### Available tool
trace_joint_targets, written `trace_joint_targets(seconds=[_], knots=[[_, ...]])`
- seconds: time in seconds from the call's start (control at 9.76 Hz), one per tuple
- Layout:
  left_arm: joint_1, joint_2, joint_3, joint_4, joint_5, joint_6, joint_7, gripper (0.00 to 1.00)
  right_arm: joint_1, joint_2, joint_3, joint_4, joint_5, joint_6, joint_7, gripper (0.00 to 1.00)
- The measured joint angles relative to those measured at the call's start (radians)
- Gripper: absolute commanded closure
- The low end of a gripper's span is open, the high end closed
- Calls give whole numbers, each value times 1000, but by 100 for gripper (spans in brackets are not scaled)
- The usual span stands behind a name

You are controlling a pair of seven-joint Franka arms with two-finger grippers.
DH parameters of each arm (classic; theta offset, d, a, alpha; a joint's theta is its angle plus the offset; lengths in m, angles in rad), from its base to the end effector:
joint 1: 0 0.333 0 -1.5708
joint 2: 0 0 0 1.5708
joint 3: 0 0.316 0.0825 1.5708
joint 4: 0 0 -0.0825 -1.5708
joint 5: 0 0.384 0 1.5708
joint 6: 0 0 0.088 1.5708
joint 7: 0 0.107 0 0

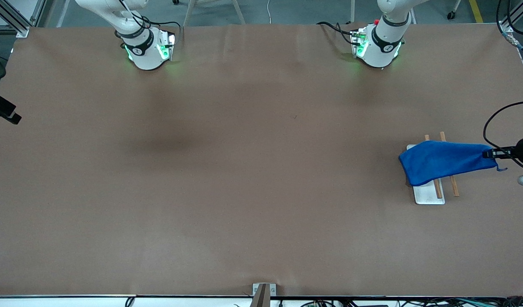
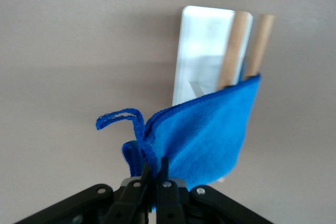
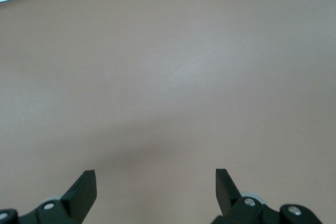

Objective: Right arm passes towel to left arm to hang
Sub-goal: 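Drape the towel over the wooden dowels and open the left gripper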

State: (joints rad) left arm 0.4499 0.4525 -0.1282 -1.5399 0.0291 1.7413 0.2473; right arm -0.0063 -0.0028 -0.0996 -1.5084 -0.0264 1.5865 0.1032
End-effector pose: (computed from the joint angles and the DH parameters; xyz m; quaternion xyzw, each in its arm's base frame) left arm 0.6171 0.2198 0.3757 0.9916 0.0356 -0.1143 0.0486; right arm 0.5524 -0.0616 0.6571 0.9936 -0.1046 0.0404 0.0131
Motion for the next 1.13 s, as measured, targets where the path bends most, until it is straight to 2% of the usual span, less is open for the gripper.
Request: trace_joint_targets(seconds=[0.1,0.2,0.31,0.72,0.92,1.13], knots=[[17,14,0,1,0,29,2,96,1,0,0,0,0,0,0,0],[30,26,0,2,0,47,2,54,1,0,-1,0,0,1,0,0],[37,36,0,2,0,58,2,1,0,0,-2,0,-3,1,0,0],[26,30,-25,54,0,70,2,0,0,0,-3,-1,-12,1,-1,0],[-44,-19,-30,98,-1,71,-2,0,-1,0,-4,-1,-12,1,-1,0],[-146,-114,-32,91,-1,68,-16,0,-1,0,-4,-1,-13,2,-2,0]])
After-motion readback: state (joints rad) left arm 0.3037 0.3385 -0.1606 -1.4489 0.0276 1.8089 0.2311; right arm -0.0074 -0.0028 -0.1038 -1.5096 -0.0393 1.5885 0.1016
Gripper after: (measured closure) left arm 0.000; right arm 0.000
